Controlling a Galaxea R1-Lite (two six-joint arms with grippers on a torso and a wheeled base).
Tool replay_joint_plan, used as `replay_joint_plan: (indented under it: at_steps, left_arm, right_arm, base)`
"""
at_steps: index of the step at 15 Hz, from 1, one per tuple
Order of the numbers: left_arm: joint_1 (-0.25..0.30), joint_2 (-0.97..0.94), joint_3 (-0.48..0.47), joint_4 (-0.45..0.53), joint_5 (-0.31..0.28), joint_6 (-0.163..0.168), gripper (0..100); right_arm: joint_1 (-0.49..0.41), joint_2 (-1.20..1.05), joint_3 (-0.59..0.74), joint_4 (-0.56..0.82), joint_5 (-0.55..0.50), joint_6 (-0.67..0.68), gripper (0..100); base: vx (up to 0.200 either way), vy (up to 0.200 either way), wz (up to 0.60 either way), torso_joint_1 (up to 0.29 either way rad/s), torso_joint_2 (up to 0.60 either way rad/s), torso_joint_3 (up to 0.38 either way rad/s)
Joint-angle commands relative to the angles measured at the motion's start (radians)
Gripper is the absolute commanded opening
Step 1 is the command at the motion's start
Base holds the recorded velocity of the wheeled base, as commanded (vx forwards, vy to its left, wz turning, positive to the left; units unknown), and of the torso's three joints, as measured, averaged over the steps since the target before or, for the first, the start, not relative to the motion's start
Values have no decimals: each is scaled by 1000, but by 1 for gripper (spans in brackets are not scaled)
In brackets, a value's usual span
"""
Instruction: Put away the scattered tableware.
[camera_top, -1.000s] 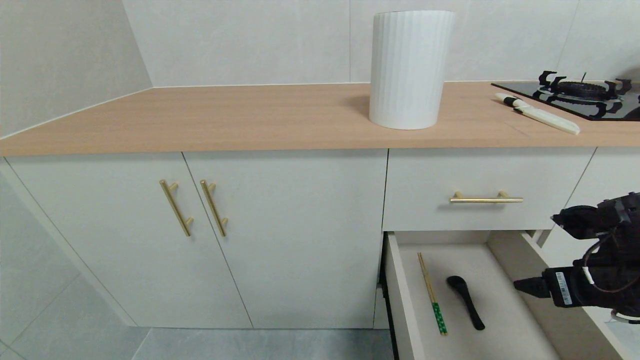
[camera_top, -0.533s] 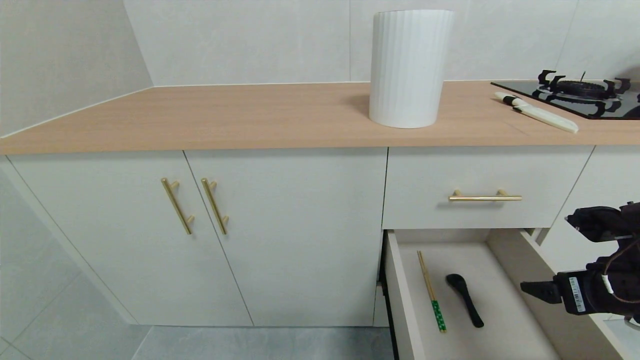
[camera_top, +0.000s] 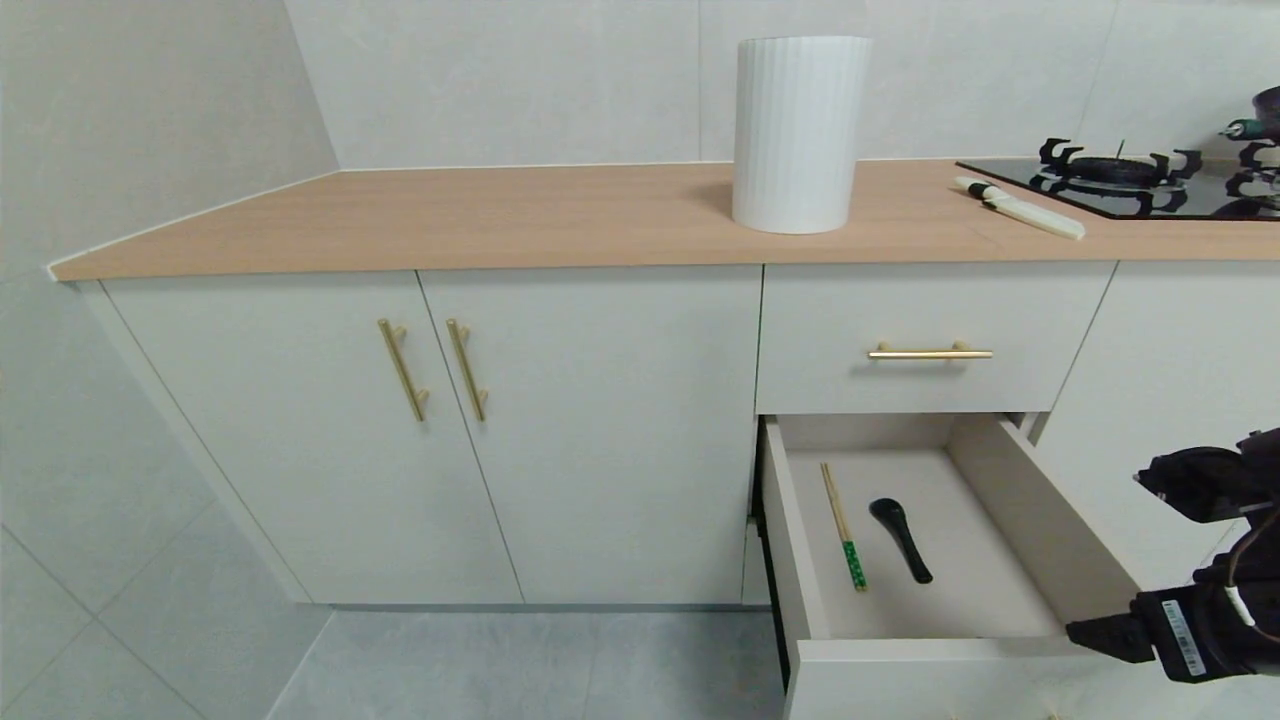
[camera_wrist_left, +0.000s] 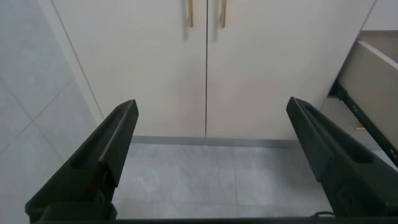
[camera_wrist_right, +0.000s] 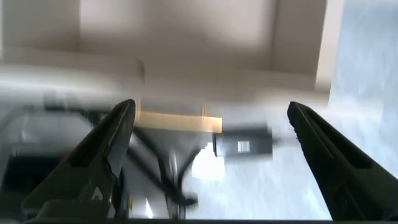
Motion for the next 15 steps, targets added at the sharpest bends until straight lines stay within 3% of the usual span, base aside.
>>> replay_joint_plan:
  at_steps: [1,4,11,15]
  left_arm:
    - [0,0,1,0,0,-1,100]
    - [0,0,-1,0,0,-1,100]
    - [0,0,-1,0,0,-1,100]
    - [0,0,-1,0,0,-1,100]
  right_arm:
    - [11,14,-41,46,23,3,100]
    - [14,81,-49,97,84,3,100]
    - [45,159,-51,126,89,17,100]
    - [72,184,-97,226,87,43,100]
  base:
    - [0,0,0,0,0,0]
    - [0,0,0,0,0,0]
    - [0,0,0,0,0,0]
    - [0,0,0,0,0,0]
